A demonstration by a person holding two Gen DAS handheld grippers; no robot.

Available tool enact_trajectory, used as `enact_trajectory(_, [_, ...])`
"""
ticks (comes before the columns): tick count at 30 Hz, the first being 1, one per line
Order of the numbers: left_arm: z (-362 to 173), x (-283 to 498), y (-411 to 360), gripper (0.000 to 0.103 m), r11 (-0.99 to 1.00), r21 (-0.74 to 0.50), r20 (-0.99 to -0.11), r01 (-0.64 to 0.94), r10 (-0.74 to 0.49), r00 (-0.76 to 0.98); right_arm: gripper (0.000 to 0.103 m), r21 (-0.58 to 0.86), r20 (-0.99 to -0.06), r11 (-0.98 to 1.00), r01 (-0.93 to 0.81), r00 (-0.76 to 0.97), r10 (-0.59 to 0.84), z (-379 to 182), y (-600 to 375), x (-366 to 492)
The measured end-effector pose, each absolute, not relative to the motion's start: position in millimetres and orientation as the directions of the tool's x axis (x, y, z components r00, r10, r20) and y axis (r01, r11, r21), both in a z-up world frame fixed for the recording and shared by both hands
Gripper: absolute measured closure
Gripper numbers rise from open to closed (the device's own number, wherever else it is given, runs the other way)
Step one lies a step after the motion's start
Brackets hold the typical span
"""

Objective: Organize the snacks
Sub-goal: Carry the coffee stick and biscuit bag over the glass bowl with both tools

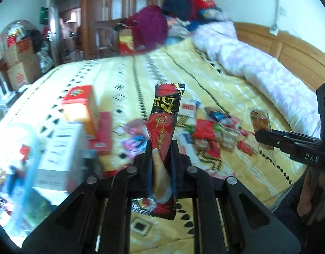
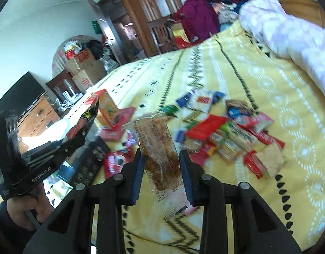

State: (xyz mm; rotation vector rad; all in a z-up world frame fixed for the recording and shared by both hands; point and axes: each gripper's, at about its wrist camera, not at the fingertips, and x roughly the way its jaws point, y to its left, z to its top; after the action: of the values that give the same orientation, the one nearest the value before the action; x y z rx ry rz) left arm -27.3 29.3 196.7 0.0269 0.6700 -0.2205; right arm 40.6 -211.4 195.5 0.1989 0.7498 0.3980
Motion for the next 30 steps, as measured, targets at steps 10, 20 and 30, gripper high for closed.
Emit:
enact_trajectory(10, [244,-45,119,0.089,0.999,-0.02,-0.517,0.038,-0.043,0.855,0.068,0.295,-0.56,0.864,-0.408,0.659,0.502,252,-120,34])
enact_trajectory(20, [268,-78,212,0.089,0.993,-0.028,-0.45,-0.116,0.091,0.888,0.069,0.278,-0.488,0.777,-0.565,0.613,0.621,303,-4,33])
enact_trajectory(30, [249,-74,281,0.089,0.962,-0.062,-0.501,-0.266,0.2,0.842,0.069,0.275,-0.512,0.663,-0.696,0.478,0.714,307,117,36])
